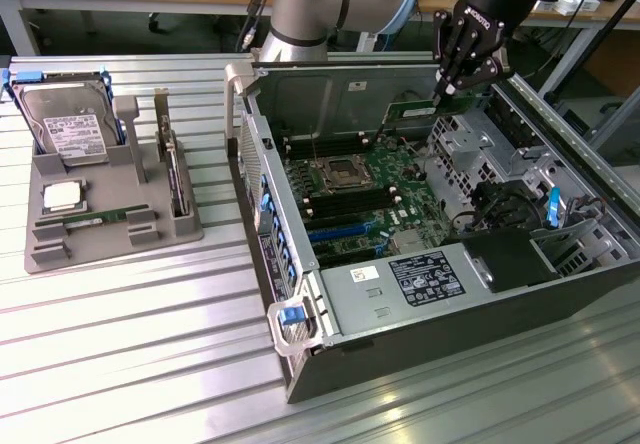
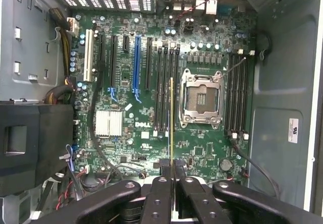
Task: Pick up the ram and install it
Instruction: 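Insert the ram into the slot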
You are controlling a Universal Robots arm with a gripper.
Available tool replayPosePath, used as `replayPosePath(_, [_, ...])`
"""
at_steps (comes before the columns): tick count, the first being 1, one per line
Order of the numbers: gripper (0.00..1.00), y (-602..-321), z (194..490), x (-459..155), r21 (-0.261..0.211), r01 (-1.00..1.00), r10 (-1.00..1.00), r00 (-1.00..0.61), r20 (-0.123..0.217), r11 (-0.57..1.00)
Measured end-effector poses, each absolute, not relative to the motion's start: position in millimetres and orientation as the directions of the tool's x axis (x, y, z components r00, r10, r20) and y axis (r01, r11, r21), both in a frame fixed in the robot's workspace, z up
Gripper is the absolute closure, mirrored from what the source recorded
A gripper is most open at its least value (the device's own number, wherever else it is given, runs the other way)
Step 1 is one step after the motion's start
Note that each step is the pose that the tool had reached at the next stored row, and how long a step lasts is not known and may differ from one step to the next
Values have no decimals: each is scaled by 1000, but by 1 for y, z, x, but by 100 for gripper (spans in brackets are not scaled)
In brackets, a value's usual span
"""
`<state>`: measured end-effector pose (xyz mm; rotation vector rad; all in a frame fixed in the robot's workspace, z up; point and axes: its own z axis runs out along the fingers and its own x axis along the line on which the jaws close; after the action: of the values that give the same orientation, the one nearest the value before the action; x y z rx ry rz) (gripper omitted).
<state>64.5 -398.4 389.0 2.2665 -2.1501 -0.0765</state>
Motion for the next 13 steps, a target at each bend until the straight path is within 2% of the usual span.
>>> replayPosePath(13, [88, -398, 380, 64, 46, -998, -998, 52, -24, -53])
